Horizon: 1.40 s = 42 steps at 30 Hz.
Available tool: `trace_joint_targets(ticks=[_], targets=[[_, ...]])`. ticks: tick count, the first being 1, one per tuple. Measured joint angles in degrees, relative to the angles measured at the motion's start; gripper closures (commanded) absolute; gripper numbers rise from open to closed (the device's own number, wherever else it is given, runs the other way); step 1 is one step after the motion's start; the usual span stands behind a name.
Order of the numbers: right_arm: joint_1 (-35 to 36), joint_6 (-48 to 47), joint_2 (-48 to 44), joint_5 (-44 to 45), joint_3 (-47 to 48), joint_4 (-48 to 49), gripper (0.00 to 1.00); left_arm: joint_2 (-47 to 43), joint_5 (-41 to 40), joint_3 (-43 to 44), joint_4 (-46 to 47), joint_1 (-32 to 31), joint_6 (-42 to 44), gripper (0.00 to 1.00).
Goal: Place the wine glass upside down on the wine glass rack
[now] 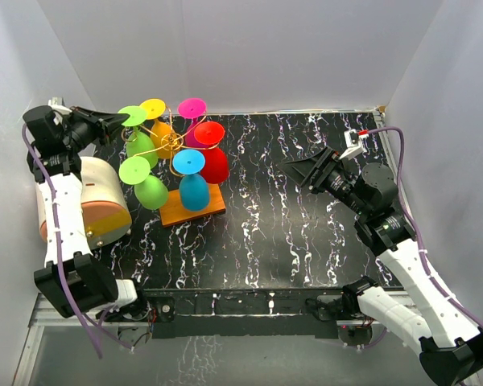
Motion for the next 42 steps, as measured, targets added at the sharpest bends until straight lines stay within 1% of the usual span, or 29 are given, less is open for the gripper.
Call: trace_joint_targets(ticks=[3,10,14,23,32,35,42], targets=[[0.0,0.0,0.0,0.0,0.0,0.0,0.28,0.2,-0.9,0.8,-0.8,0.0,1.0,1.00],[0.0,0.0,0.0,0.0,0.0,0.0,0.28,0.2,-4.1,1.8,-7.1,0.7,7.3,1.00],[0.0,0.0,0.4,0.0,0.0,0.0,0.28,0.1,-4.7,1.8,-9.2,1.7,9.0,1.00],[0.0,0.0,0.3,0.0,0.0,-0.1,0.28,-1.5,-4.3,2.8,-11.8,2.1,10.6,1.00],[0.0,0.0,0.3,-0.1,0.0,-0.2,0.28,-3.9,-2.0,2.6,-13.2,2.1,12.5,1.00],[0.0,0.0,0.3,-0.2,0.0,-0.2,0.28,-4.4,-1.3,1.4,-13.3,2.1,12.9,0.92],[0.0,0.1,0.3,-0.3,0.0,-0.2,0.28,-4.4,-0.7,0.9,-16.0,2.1,15.6,0.82]])
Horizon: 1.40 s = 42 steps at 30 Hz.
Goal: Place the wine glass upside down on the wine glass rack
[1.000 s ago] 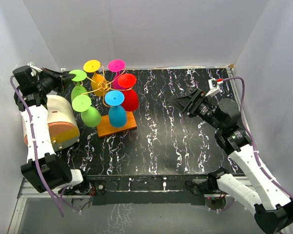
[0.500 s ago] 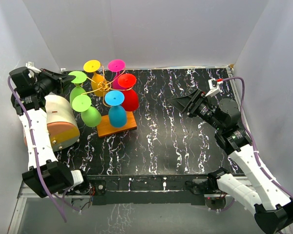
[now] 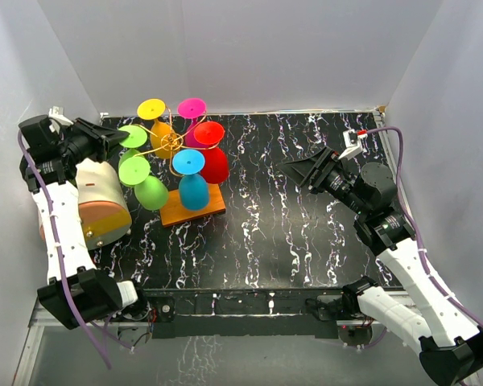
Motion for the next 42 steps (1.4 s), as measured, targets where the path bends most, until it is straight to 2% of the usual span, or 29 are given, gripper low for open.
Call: trace_joint_targets(ticks=[6,8,15,20,25,29,33,42], targets=[[0.0,0.1,0.0,-0.2,0.0,0.0,0.28,1.2,-4.5,7.9,-7.9,0.0,6.8,0.74],[0.0,0.1,0.0,-0.2,0.0,0.0,0.28,1.2,-6.4,10.0,-10.2,0.0,9.3,0.68],[0.0,0.1,0.0,-0.2,0.0,-0.1,0.28,1.3,-10.3,11.6,-15.8,-0.1,15.7,0.59],[0.0,-0.1,0.0,-0.1,0.0,-0.3,0.28,1.4,-14.1,12.1,-18.4,-1.0,19.2,0.42],[0.0,-0.7,0.0,0.4,0.0,-1.3,0.29,1.4,-20.2,14.1,-20.5,-5.2,23.1,0.28],[0.0,-3.7,0.1,1.9,0.9,-5.4,0.27,0.7,-27.4,15.0,-21.7,-11.9,28.3,0.17],[0.0,-8.9,1.6,6.4,4.9,-12.8,0.19,-2.6,-35.5,14.6,-22.8,-14.6,32.7,0.02],[0.0,-17.8,3.5,27.7,14.6,-27.9,0.09,-19.9,-45.7,9.6,-21.9,-16.9,37.9,0.01]])
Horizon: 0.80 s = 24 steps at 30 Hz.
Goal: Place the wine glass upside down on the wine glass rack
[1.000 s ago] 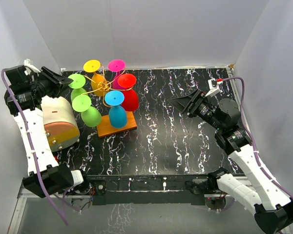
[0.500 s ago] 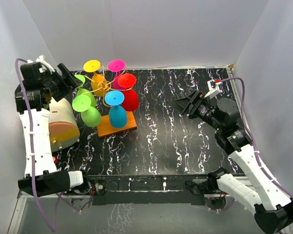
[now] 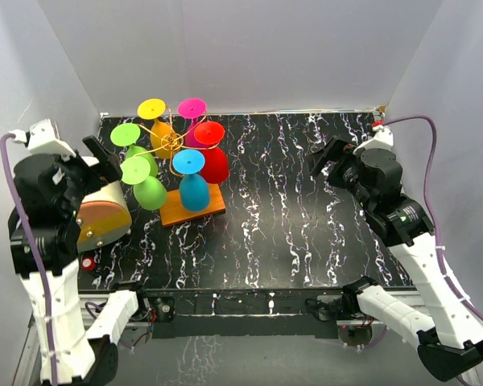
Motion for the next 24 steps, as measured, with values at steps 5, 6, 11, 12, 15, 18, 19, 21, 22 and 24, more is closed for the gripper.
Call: trace_joint_targets(ticks=[5,6,11,12,15,18,19,21,22,24], targets=[[0.0,-2.9,-1.1,7.5,1.6,-3.8,0.03,-6.6,2.8,-2.5,1.7,-3.1,1.8,0.01],[0.0,-3.4,-1.4,8.7,2.1,-4.4,0.02,-7.4,4.9,-3.0,2.4,-3.7,2.2,0.01],[0.0,-4.2,-3.2,12.9,5.3,-6.7,0.02,-9.5,14.6,-3.9,3.8,-5.4,3.3,0.01],[0.0,-4.2,-3.5,13.6,5.9,-7.1,0.02,-9.6,15.6,-3.9,3.8,-5.5,3.6,0.01],[0.0,-4.2,-4.4,14.9,6.8,-8.1,0.02,-9.7,17.4,-3.9,3.8,-5.7,3.9,0.01],[0.0,-4.2,-5.3,15.5,6.8,-9.4,0.02,-9.7,17.5,-3.8,3.7,-6.0,3.9,0.01],[0.0,-4.1,-5.6,15.6,6.8,-9.7,0.02,-9.7,17.5,-3.6,3.7,-6.1,3.9,0.01],[0.0,-4.0,-6.0,15.9,6.8,-10.1,0.02,-9.7,17.5,-2.9,3.6,-6.2,3.9,0.01],[0.0,-3.9,-6.1,16.1,6.8,-10.2,0.02,-9.7,17.4,-2.4,3.5,-6.3,3.9,0.01],[0.0,-3.8,-6.2,16.3,6.8,-10.4,0.02,-9.9,17.0,-1.4,3.3,-6.5,3.9,0.01]])
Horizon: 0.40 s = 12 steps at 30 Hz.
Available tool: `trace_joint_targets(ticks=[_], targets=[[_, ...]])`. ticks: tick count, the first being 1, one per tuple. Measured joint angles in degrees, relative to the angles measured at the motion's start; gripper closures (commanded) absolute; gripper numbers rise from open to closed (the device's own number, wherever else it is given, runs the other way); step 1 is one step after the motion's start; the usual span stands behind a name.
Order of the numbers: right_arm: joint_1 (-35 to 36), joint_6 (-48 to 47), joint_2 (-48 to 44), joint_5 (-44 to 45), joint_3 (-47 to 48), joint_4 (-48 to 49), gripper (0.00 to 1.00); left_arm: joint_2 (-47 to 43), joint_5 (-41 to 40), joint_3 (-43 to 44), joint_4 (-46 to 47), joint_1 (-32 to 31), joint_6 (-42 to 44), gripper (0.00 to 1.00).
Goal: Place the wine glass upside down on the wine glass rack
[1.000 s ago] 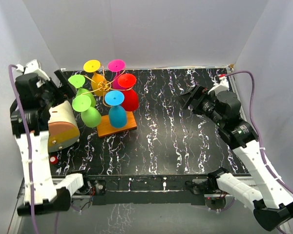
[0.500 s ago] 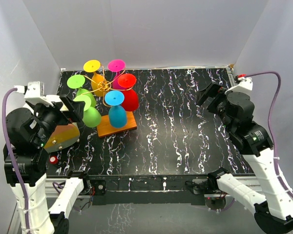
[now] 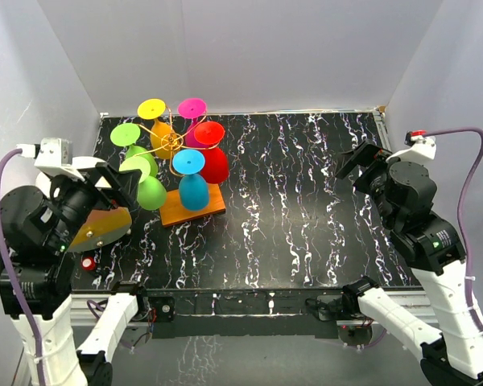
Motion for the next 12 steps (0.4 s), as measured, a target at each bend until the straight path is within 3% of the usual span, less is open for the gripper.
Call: trace_joint_targets(ticks=[12], targets=[[0.0,0.0,-2.9,0.1,1.3,-1.4,0.02,-3.0,-2.6,4.8,-0.7,-0.7,0.1,0.01]])
